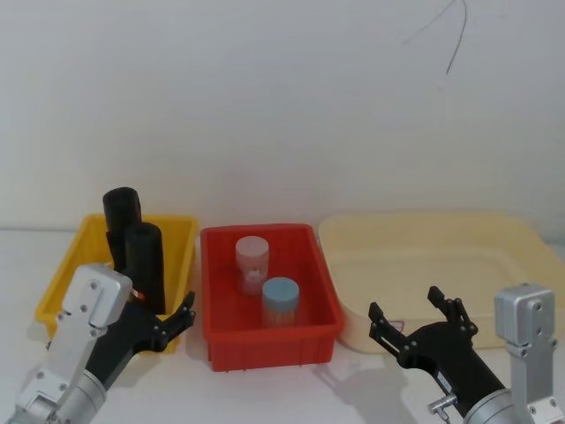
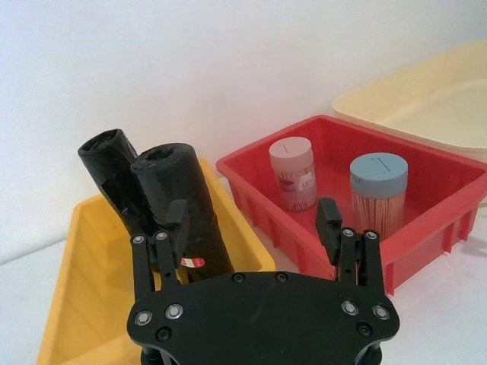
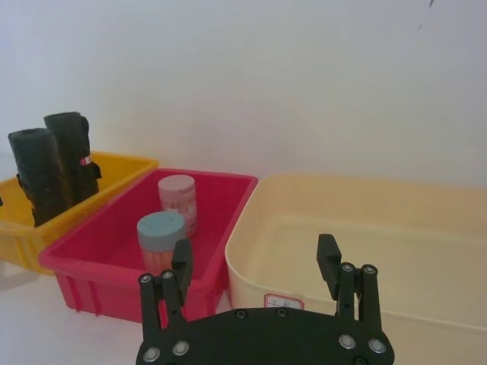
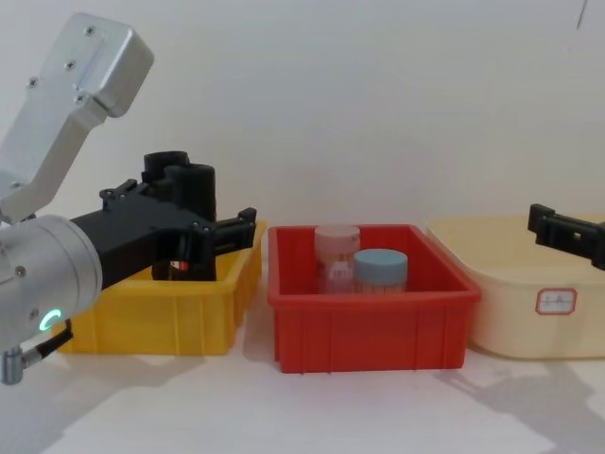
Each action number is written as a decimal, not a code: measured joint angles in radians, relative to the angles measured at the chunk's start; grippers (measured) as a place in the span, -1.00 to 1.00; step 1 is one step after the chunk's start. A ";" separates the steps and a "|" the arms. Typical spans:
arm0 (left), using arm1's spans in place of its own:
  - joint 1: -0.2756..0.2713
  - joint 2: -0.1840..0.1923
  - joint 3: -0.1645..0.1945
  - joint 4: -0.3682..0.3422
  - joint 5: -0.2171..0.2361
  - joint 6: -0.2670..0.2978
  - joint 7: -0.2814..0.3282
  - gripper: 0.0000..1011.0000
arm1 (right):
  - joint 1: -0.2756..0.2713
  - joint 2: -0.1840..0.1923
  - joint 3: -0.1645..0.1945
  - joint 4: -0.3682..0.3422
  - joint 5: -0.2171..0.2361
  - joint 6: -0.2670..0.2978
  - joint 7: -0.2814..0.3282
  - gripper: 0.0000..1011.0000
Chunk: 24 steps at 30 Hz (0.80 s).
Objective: Pick up the garbage bag with the one hand and transfer it to the other hand.
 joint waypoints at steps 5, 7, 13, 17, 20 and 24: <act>0.000 0.000 0.000 0.000 0.000 0.000 0.000 0.98 | 0.000 0.000 0.000 0.000 0.000 0.000 0.000 0.98; 0.000 0.000 0.000 0.000 0.000 0.000 0.000 0.98 | 0.000 0.000 0.000 0.000 0.000 0.000 0.000 0.98; 0.000 0.000 0.000 0.000 0.000 0.000 0.000 0.98 | 0.000 0.000 0.000 0.000 0.000 0.000 0.000 0.98; 0.000 0.000 0.000 0.000 0.000 0.000 0.000 0.98 | 0.000 0.000 0.000 0.000 0.000 0.000 0.000 0.98; 0.000 -0.001 0.000 0.000 0.002 0.000 0.001 0.98 | 0.000 0.000 0.000 0.000 0.000 0.000 0.000 0.98; -0.001 -0.003 0.000 -0.003 0.010 0.002 0.007 0.98 | 0.000 0.000 0.000 0.000 0.000 0.000 0.000 0.98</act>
